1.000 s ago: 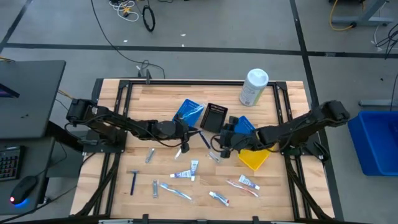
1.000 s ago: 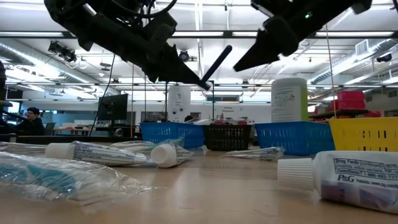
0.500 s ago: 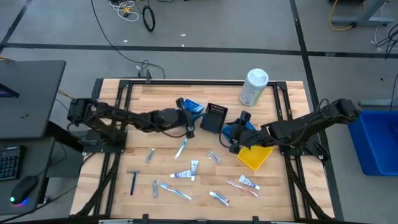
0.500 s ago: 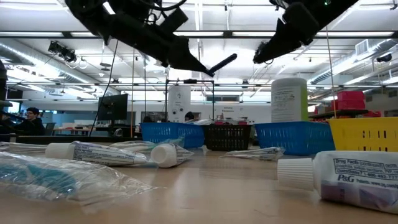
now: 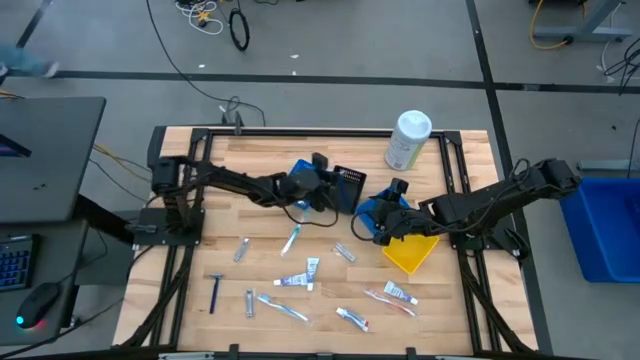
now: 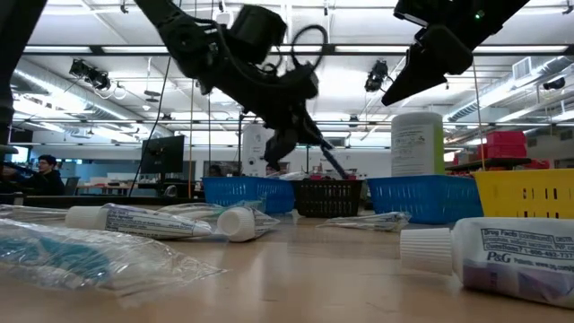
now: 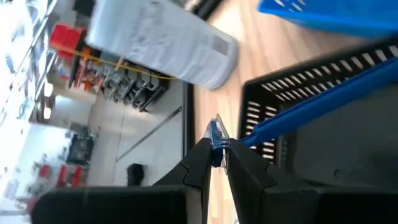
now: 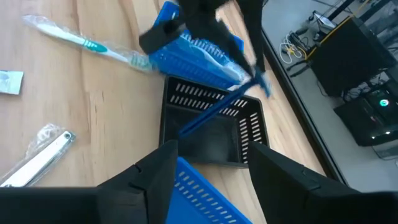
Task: Pick & Place Travel size toiletries
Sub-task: Put the right blue razor into the black basket
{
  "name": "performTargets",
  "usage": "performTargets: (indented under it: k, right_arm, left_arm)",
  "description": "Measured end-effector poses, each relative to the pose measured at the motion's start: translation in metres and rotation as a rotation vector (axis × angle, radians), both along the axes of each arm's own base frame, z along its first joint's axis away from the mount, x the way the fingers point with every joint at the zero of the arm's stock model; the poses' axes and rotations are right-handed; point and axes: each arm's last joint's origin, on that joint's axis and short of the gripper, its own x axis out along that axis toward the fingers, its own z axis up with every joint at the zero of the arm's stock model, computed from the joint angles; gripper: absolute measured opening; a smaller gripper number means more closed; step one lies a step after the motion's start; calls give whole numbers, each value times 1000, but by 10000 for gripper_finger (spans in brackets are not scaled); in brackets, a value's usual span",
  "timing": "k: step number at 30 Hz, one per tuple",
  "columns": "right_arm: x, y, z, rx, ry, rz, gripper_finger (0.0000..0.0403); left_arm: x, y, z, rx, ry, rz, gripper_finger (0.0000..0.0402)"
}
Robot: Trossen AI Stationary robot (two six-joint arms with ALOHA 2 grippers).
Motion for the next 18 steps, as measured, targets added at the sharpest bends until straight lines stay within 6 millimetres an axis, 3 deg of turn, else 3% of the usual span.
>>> performTargets:
  k: [8,12,18]
  right_arm:
    - [0,0,0,0,1,0,212]
    - [0,0,0,0,1,0,202]
    - [0,0,0,18,-11,-15,189]
  left_arm:
    - [23,3,-22,25,197,-13,50]
    - [24,4,-20,1,180,8,58]
    - [22,3,-21,-51,166,34,102]
